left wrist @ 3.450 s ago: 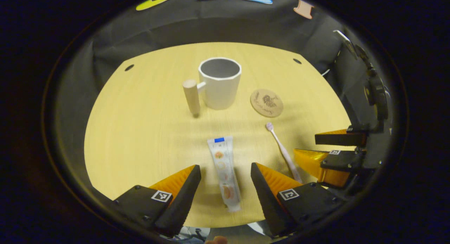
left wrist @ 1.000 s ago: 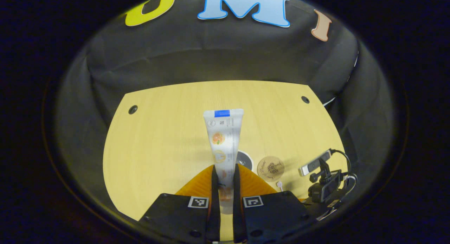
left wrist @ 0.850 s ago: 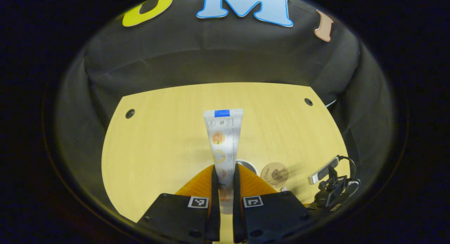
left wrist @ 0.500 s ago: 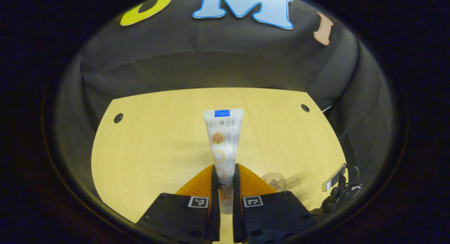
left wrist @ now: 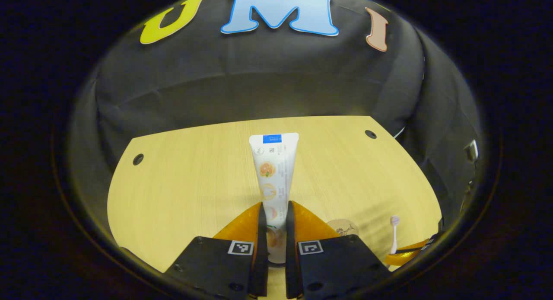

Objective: Put the toothbrush and toothpaste on the desktop into the cup, then pick up the cup and place it on the coaster on the desktop.

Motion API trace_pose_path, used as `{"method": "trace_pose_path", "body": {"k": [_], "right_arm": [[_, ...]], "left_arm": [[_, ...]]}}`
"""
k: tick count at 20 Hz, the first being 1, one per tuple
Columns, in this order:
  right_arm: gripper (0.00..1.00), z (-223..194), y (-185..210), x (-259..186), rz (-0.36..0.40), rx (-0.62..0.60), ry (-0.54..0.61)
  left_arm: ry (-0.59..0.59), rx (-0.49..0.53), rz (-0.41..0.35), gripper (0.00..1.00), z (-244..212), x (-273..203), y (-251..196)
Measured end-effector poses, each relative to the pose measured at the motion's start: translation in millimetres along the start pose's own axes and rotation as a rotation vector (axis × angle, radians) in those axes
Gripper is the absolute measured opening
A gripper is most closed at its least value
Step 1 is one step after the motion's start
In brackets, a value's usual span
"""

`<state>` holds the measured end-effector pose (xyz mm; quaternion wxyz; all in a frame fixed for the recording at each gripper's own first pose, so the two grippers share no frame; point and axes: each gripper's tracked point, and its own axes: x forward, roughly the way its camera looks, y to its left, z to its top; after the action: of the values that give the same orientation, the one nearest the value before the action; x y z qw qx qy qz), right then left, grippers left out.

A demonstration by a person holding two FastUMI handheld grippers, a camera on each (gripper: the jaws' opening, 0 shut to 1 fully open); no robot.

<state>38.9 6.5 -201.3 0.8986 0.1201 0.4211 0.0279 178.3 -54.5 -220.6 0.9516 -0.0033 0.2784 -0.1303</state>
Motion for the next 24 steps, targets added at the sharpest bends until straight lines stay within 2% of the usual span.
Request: {"method": "trace_pose_path", "body": {"k": [2,3,4,6,7,8,9,10,12,13,14,16,19,24], "right_arm": [[0.02,18.4,3.0,-15.6,0.023,0.019,-0.045],[0.02,18.6,3.0,-16.6,0.023,0.017,-0.048],[0.02,19.5,3.6,-16.6,0.024,0.014,-0.049],[0.02,21.8,7.6,-17.0,0.031,0.007,-0.052],[0.02,23.0,9.8,-17.6,0.036,0.003,-0.055],[0.02,22.9,12.5,-17.9,0.041,0.0,-0.059],[0.02,27.7,23.6,-21.4,0.056,-0.009,-0.072],[0.02,31.2,27.7,-22.2,0.063,-0.015,-0.079],[0.02,46.0,38.4,-25.9,0.082,-0.028,-0.104],[0.02,54.3,44.7,-26.9,0.093,-0.031,-0.118],[0.02,64.5,53.3,-27.5,0.11,-0.032,-0.137],[0.02,79.1,65.9,-29.2,0.136,-0.032,-0.158],[0.02,111.3,97.6,-28.6,0.201,-0.027,-0.202],[0.02,158.2,144.2,-20.8,0.274,0.022,-0.307]], "left_arm": [[-0.024,-0.053,-0.05,0.34,-5.2,-6.3,-2.3],[-0.023,-0.061,-0.052,0.35,-7.0,-8.6,-2.6],[-0.029,-0.065,-0.053,0.51,-6.5,-9.6,-0.8],[-0.041,-0.065,-0.053,0.56,-6.2,-16.6,-0.5],[-0.05,-0.061,-0.049,0.62,-4.6,-22.3,0.4],[-0.064,-0.058,-0.047,0.62,-0.5,-25.7,-0.1],[-0.097,-0.038,-0.041,0.55,8.1,-38.3,0.6],[-0.117,-0.027,-0.036,0.62,12.0,-45.3,1.0],[-0.177,-0.007,-0.027,0.61,25.5,-70.6,4.0],[-0.207,-0.009,-0.026,0.64,33.6,-85.4,4.6],[-0.232,-0.017,-0.026,0.61,40.3,-98.3,4.7],[-0.269,-0.026,-0.018,0.61,46.8,-122.8,10.1],[-0.315,-0.042,0.047,0.61,44.0,-168.4,41.2],[-0.29,-0.129,0.174,0.61,7.2,-212.1,104.4]]}}
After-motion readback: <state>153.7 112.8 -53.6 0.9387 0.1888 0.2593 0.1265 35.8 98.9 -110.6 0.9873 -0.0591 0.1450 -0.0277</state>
